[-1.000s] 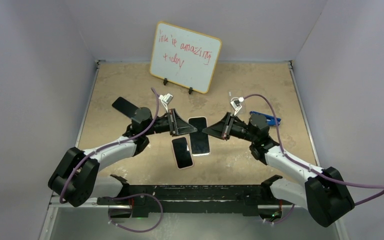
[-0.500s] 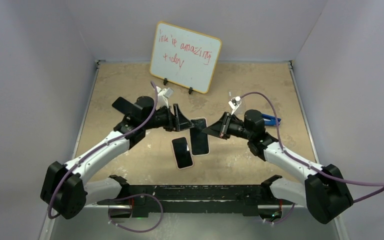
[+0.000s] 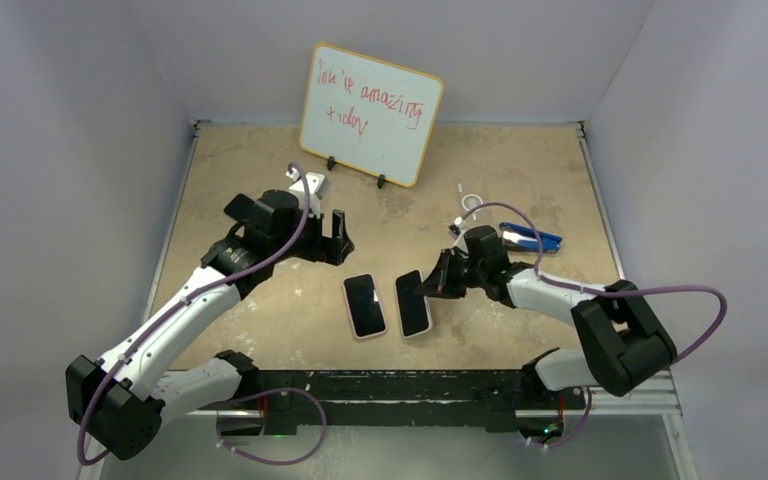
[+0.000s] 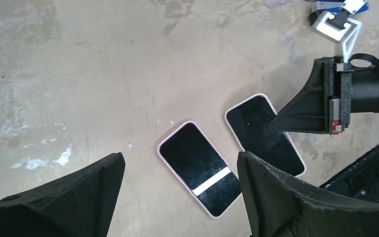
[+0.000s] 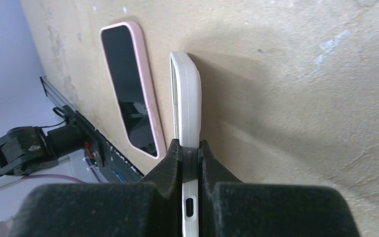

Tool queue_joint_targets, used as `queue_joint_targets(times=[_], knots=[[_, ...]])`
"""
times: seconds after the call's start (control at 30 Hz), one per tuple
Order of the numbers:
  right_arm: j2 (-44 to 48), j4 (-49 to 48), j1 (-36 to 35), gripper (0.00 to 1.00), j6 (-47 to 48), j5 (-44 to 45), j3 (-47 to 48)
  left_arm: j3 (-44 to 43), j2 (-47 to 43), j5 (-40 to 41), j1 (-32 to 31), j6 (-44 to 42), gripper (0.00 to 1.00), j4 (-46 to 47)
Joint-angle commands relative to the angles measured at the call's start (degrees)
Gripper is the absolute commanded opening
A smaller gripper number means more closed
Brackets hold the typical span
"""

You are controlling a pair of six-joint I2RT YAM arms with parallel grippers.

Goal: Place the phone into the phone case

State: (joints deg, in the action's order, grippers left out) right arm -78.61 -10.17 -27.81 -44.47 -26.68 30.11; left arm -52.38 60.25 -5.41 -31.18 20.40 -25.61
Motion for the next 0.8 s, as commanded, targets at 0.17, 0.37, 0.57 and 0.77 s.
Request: queue_joint_targets(times=[0.17,0.37,0.57,0.77], knots=[[-0.5,3.0,0.0,0.32,1.0,7.0,1.7,-0.2,-2.0,9.7,0.2,-3.3,0.88,-3.7],[1.5,11.2,0.0,0.51,3.2,15.6,6.8,0.4,-4.3,12.7,0.2,-3.8,0.88,-3.8],[-0.2,17.1,0.8,0.55,8.9,26.0,15.4,0.9,-7.8,15.9,0.2,-3.7,0.88,-3.9],[-6.6,22.3,1.9,0.56,17.6,39.2,25.7,1.5,-9.6,17.5,0.2,-3.4,0.87,-3.4]])
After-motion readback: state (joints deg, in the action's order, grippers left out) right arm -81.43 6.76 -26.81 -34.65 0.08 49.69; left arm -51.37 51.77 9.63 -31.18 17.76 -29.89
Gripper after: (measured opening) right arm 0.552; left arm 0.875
